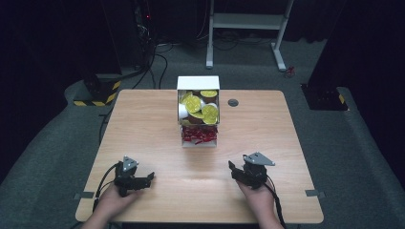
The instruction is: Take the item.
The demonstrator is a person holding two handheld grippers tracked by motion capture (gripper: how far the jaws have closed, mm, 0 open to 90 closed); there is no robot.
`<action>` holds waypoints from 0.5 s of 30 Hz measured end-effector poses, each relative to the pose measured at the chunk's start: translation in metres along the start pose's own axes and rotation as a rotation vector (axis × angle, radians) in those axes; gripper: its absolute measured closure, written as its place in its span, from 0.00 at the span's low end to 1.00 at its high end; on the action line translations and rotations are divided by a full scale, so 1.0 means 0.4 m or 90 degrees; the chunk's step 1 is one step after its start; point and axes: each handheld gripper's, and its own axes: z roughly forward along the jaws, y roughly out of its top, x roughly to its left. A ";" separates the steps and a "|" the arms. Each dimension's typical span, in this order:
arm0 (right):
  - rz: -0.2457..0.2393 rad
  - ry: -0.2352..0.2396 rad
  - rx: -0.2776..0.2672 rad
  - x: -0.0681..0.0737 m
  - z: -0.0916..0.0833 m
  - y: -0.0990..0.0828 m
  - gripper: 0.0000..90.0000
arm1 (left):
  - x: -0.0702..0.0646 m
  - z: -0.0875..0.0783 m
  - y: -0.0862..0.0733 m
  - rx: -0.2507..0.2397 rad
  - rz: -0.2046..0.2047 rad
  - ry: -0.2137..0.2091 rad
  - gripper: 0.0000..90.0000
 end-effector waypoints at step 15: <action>0.007 0.001 -0.020 0.007 0.011 0.030 0.47 | 0.000 0.000 0.000 0.001 -0.002 -0.002 0.09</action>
